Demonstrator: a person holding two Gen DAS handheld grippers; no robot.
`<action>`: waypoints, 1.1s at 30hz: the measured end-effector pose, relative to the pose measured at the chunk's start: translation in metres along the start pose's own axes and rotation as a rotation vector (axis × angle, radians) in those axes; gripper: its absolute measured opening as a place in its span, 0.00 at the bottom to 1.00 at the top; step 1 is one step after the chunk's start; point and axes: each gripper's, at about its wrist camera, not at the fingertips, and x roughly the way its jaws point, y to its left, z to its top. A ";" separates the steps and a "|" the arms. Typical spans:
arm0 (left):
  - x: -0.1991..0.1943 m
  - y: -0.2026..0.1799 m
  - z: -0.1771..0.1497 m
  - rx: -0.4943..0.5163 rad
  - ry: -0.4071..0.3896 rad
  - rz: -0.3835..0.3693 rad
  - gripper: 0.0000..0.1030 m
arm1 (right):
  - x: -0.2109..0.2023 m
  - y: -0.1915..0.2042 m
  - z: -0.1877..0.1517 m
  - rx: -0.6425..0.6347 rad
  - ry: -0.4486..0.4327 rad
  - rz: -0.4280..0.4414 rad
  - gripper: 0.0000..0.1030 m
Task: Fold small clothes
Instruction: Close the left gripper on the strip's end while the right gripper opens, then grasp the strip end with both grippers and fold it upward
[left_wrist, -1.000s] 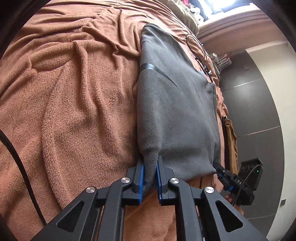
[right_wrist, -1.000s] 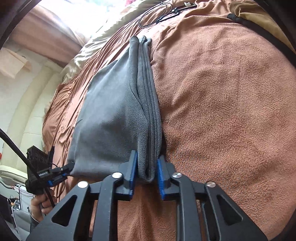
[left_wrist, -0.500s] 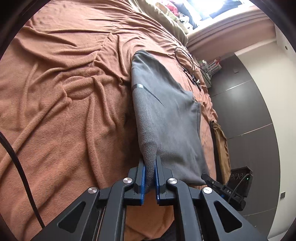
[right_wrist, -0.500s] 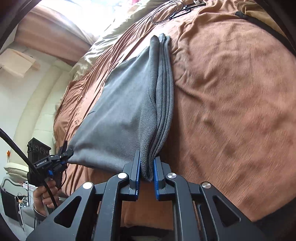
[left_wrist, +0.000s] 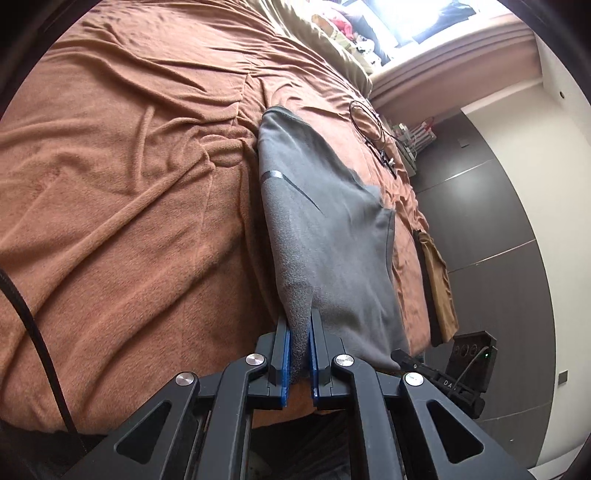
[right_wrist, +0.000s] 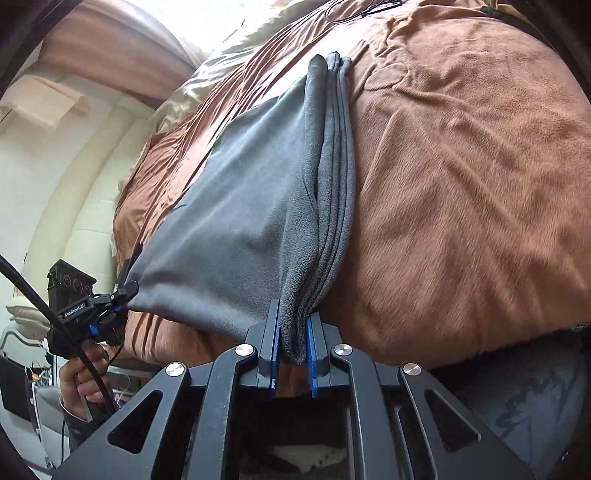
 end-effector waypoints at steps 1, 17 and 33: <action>-0.003 0.002 -0.003 0.000 -0.003 -0.001 0.08 | 0.001 0.003 -0.001 -0.003 0.004 0.001 0.08; -0.034 0.049 -0.037 -0.016 -0.007 0.097 0.39 | 0.008 0.036 0.017 -0.131 0.033 -0.088 0.63; 0.028 0.045 0.044 0.023 0.033 0.101 0.48 | 0.076 0.015 0.117 -0.061 0.021 -0.022 0.60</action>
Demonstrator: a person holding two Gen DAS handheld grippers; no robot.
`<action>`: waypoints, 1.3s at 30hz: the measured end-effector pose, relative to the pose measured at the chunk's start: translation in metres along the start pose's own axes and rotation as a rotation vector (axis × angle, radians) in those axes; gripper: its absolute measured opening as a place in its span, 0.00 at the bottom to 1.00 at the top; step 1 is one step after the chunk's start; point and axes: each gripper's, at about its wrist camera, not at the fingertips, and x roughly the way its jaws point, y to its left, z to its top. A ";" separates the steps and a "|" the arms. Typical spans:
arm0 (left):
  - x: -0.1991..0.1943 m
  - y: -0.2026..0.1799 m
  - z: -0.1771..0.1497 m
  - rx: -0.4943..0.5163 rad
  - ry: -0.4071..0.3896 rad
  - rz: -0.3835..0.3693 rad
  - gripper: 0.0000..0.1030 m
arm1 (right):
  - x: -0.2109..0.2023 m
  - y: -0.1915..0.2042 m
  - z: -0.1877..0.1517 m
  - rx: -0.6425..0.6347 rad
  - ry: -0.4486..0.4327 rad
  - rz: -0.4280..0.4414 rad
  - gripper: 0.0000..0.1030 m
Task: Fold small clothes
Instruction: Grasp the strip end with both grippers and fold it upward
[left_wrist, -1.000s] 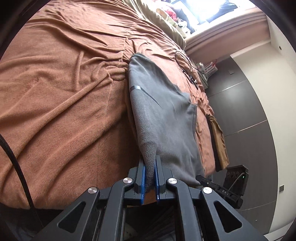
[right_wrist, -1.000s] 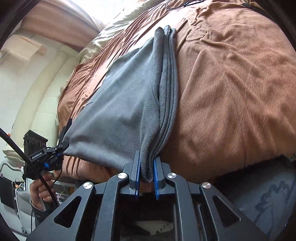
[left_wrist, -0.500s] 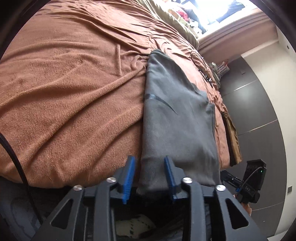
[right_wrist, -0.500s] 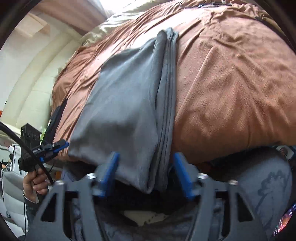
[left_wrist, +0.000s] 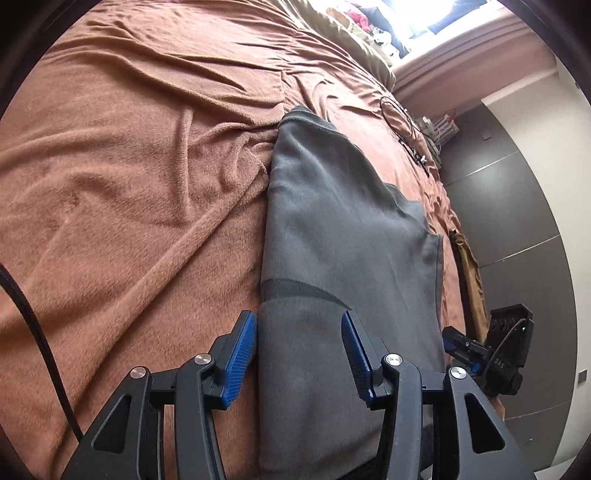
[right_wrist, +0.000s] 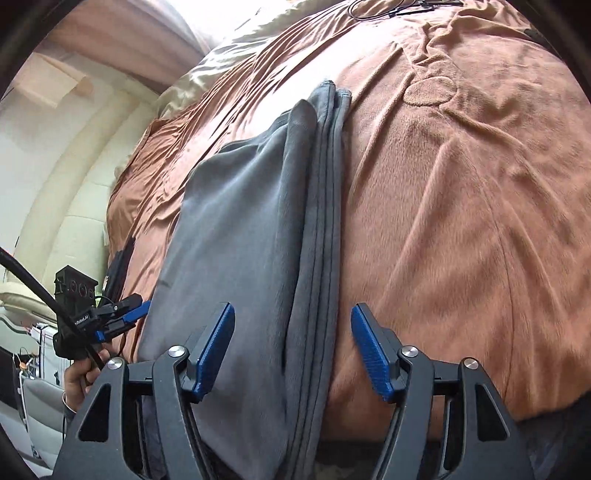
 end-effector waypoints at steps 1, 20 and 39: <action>0.005 -0.001 0.005 -0.001 0.005 0.001 0.48 | 0.006 -0.001 0.008 0.003 0.003 0.004 0.58; 0.076 -0.012 0.121 0.008 0.074 0.051 0.48 | 0.066 -0.032 0.081 0.104 0.023 0.089 0.41; 0.088 0.002 0.153 -0.064 0.085 -0.045 0.43 | 0.086 -0.054 0.075 0.158 0.100 0.204 0.37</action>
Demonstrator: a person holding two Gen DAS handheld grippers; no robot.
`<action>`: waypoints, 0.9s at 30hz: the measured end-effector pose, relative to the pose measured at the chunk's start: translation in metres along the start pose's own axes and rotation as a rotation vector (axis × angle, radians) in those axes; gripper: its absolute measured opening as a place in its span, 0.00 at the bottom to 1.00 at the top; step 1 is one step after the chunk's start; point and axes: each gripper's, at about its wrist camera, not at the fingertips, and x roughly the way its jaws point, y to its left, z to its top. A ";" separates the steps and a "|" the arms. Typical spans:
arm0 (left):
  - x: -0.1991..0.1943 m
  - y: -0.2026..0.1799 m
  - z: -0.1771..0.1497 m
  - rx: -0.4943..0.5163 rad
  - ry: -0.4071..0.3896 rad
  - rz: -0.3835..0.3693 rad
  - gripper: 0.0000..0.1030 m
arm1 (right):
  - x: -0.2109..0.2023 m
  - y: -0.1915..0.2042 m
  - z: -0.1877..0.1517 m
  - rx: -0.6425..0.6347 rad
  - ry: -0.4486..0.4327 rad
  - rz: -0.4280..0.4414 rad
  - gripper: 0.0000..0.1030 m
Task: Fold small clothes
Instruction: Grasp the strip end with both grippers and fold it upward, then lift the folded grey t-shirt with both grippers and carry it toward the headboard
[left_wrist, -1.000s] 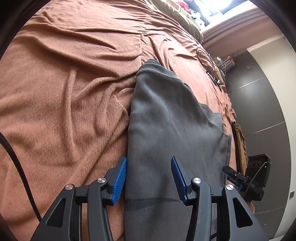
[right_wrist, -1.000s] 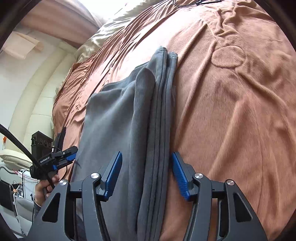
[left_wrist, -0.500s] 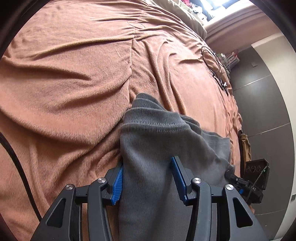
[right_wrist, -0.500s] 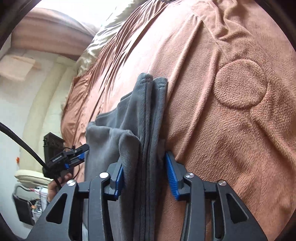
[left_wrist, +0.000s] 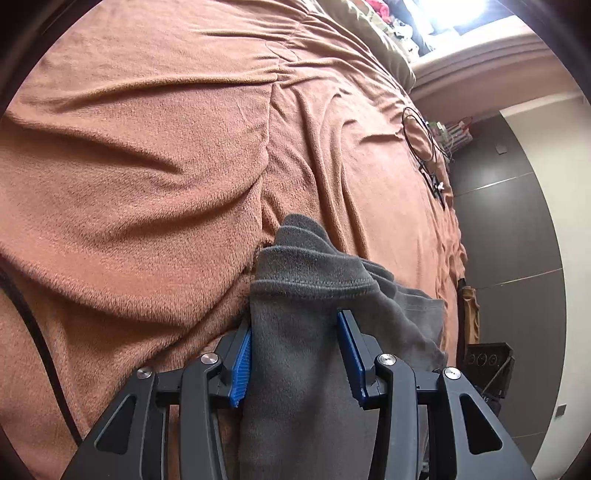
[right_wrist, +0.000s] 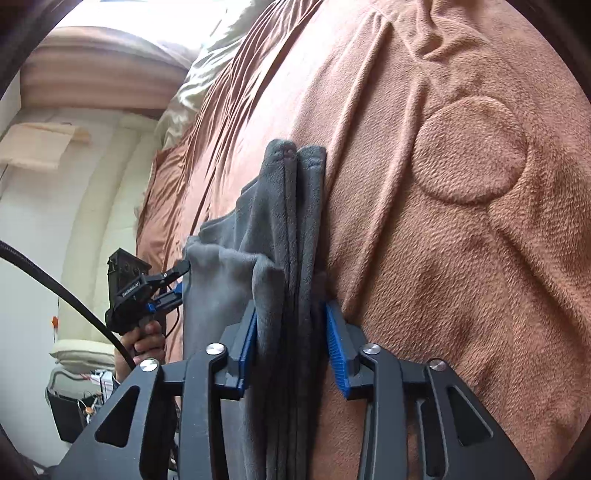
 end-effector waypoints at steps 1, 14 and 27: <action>-0.001 0.002 -0.002 0.003 0.006 -0.005 0.43 | -0.002 0.002 0.000 -0.013 0.012 -0.003 0.40; 0.017 -0.003 0.004 0.070 0.006 -0.013 0.22 | 0.025 0.026 0.023 -0.042 0.015 -0.045 0.34; -0.041 -0.048 -0.010 0.165 -0.084 -0.092 0.09 | -0.009 0.093 -0.022 -0.164 -0.107 -0.084 0.12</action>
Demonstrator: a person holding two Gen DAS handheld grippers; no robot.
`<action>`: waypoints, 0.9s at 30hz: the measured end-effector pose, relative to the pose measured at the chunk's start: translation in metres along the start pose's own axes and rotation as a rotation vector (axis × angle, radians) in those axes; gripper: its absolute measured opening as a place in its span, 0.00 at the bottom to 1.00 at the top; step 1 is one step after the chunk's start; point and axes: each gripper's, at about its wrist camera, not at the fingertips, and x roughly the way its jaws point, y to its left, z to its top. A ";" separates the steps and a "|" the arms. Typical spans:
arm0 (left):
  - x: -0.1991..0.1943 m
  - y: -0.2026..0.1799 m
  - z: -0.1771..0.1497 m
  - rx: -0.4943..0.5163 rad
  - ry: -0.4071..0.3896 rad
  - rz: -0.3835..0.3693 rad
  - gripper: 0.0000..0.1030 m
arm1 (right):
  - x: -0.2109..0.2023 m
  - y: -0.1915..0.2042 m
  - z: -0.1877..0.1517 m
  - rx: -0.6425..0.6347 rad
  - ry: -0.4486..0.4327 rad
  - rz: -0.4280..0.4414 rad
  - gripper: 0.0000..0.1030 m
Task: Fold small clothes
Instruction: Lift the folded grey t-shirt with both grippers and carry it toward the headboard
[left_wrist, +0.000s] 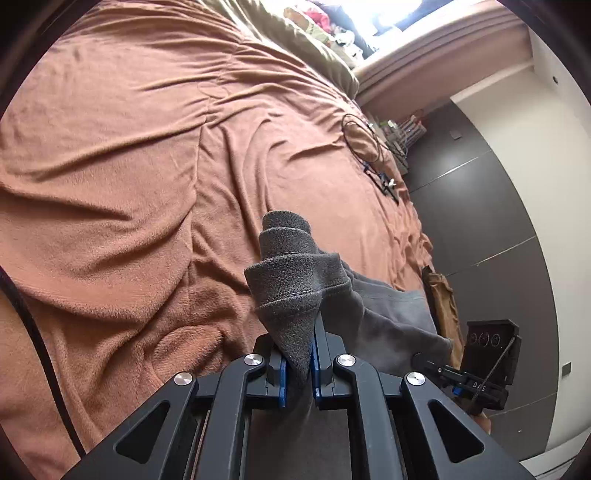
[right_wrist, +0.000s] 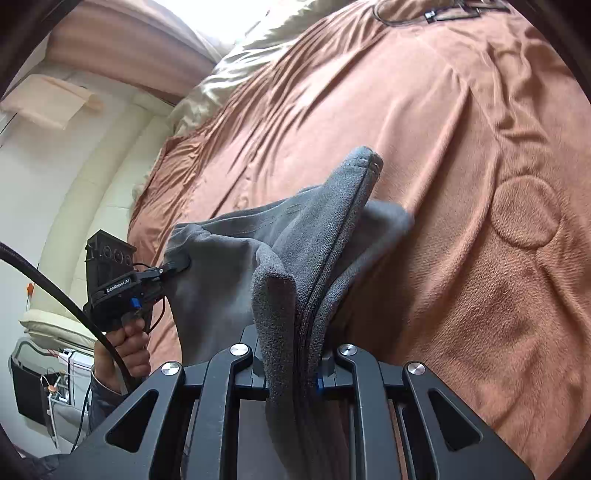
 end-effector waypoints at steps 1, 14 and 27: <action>-0.007 -0.005 -0.001 0.008 -0.012 -0.006 0.09 | -0.005 0.007 -0.003 -0.008 -0.013 0.002 0.12; -0.107 -0.067 -0.039 0.085 -0.162 -0.033 0.09 | -0.090 0.059 -0.085 -0.130 -0.145 0.032 0.12; -0.203 -0.119 -0.117 0.156 -0.292 -0.055 0.07 | -0.177 0.105 -0.177 -0.267 -0.237 0.047 0.12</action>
